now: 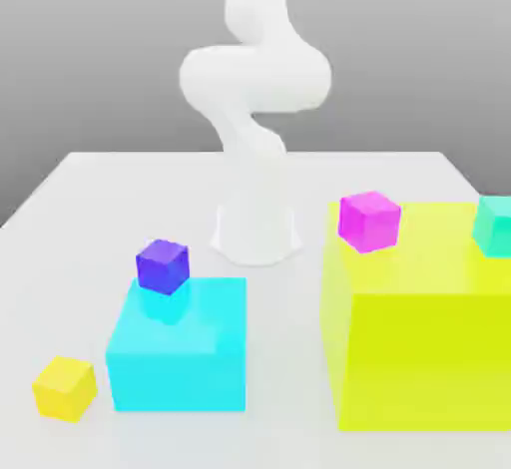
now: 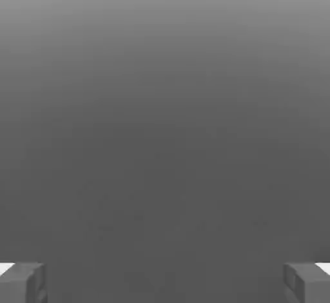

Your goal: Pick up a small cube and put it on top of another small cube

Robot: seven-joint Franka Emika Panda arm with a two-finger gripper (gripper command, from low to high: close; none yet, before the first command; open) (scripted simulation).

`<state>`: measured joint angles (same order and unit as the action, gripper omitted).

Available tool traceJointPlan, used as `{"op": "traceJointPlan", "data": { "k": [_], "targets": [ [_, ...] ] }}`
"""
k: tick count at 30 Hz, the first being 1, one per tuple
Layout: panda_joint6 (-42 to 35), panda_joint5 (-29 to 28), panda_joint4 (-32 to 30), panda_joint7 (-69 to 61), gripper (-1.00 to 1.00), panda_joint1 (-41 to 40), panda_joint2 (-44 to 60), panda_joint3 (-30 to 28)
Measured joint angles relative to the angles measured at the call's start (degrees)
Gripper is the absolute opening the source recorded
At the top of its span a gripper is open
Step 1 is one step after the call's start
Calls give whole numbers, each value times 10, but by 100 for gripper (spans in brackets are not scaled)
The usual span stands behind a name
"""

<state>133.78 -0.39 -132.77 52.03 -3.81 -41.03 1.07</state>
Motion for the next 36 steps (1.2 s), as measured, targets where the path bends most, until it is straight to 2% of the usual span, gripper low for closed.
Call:
{"op": "traceJointPlan", "data": {
  "k": [10,19,23,27,32,33,36],
  "targets": [
    [81,-27,-40,258,0,-137,195,29],
    [152,-49,-75,485,0,-220,367,8],
    [184,-37,-91,570,0,-252,442,-5],
    [217,-1,-107,637,0,-264,517,-20],
    [294,16,-95,647,0,-271,619,-19],
    [307,16,-92,647,-100,-271,635,-19],
    [308,16,-92,647,-100,-271,635,-19]
  ]
}}
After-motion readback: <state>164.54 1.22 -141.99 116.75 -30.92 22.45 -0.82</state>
